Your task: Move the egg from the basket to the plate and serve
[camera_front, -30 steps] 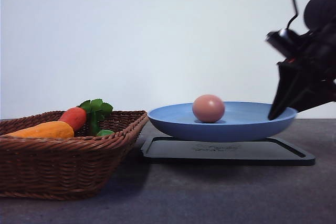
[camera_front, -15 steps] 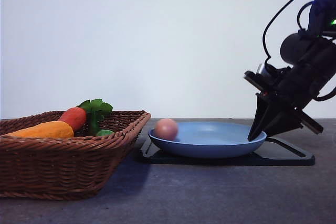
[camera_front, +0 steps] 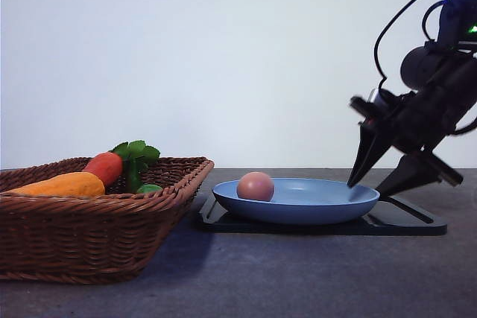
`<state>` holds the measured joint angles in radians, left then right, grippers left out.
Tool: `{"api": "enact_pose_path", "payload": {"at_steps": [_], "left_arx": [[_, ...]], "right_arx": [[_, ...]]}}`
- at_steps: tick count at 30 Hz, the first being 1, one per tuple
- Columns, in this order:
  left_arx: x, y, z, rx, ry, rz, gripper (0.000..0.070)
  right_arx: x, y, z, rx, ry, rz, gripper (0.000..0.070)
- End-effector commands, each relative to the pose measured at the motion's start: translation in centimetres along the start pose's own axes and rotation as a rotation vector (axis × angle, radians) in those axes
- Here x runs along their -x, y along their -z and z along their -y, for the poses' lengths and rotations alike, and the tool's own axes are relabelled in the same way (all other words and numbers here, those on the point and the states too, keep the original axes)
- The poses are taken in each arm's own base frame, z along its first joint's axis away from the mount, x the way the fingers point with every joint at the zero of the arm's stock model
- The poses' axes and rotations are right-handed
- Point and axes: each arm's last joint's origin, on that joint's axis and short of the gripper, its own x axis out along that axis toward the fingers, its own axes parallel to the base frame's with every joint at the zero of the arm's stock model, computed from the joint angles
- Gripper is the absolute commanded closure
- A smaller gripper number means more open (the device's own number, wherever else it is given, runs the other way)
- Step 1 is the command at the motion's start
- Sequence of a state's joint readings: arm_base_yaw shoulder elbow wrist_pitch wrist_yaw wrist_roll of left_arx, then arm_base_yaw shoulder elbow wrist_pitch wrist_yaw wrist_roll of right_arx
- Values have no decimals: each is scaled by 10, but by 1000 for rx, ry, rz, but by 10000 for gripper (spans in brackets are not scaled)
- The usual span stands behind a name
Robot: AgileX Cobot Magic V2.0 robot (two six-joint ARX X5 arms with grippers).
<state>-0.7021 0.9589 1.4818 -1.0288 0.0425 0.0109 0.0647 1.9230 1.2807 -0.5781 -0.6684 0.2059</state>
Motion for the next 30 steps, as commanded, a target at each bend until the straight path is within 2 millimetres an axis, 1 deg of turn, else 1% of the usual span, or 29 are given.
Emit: {"api": "enact_pose_path", "payload": {"at_steps": [1, 4, 6, 8, 11, 12, 13, 14, 15, 16, 19, 23, 26, 28, 30], "left_arx": [[-2, -5, 0, -1, -4, 11, 310], [-8, -7, -2, -1, -53, -1, 325], [-14, -8, -3, -1, -103, -15, 371], [-22, -9, -5, -2, -151, -33, 431], [-37, -11, -9, 0, -217, -70, 545], [-43, -12, -11, 2, -235, -87, 585], [-50, -12, -14, 1, -250, -106, 624], [-56, -12, -16, -3, -260, -126, 665], [-61, -11, -19, -8, -268, -145, 688], [-67, -11, -22, -12, -277, -163, 700], [-82, -6, -33, 11, -313, -216, 700], [-91, 6, -53, 78, -387, -209, 700], [-93, 22, -64, 129, -437, -156, 700], [-94, 36, -66, 150, -458, -114, 700], [-94, 52, -65, 166, -465, -70, 700]], "right_arx": [[10, -8, -2, 6, -15, 10, 471], [31, -11, -11, 15, -11, 18, 473], [46, -9, -19, 28, -11, 38, 498], [60, -5, -29, 59, -7, 60, 555], [81, 3, -49, 126, 11, 103, 659], [87, 7, -57, 150, 27, 119, 684], [92, 11, -66, 176, 48, 134, 700], [95, 16, -76, 203, 74, 146, 700], [97, 21, -85, 231, 103, 155, 700], [100, 27, -94, 259, 136, 164, 700], [108, 50, -120, 360, 274, 190, 700], [114, 83, -147, 477, 442, 290, 700], [115, 109, -155, 546, 518, 397, 700], [115, 126, -155, 579, 544, 474, 700], [114, 141, -151, 601, 549, 539, 700]]}}
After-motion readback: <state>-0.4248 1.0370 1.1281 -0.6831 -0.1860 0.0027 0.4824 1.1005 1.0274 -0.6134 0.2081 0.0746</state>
